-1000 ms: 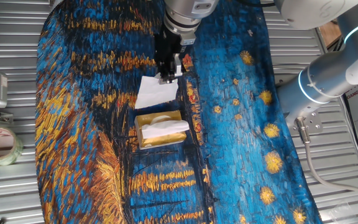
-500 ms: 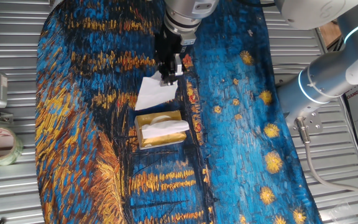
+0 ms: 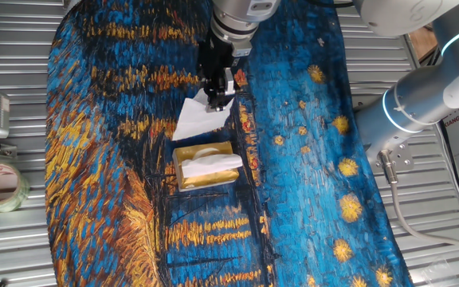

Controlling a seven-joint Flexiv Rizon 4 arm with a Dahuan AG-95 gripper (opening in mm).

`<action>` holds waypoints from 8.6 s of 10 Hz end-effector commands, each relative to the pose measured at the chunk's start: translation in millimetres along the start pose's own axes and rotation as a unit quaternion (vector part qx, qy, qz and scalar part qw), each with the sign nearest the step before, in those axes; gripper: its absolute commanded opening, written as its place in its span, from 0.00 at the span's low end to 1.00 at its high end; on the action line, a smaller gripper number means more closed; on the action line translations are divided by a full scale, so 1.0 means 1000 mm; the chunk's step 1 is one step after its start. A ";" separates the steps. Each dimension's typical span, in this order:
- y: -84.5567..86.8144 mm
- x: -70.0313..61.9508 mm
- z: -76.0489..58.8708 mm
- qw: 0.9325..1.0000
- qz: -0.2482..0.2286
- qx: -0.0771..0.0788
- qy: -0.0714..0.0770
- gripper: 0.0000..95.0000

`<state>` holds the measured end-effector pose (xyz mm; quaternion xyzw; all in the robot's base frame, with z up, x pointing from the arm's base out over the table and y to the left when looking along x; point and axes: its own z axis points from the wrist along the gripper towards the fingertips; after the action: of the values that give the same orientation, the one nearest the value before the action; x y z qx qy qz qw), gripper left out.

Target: Pull out a napkin

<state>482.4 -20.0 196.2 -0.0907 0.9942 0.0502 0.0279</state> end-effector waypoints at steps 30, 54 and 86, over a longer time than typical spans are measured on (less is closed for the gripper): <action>-0.004 0.003 0.015 1.000 -0.004 -0.008 -0.007 0.60; -0.004 0.006 0.016 0.999 0.013 0.030 -0.005 0.60; -0.001 0.010 0.016 0.999 0.053 0.006 -0.006 0.40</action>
<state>471.8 -21.0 179.8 -0.0351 0.9978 0.0458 0.0320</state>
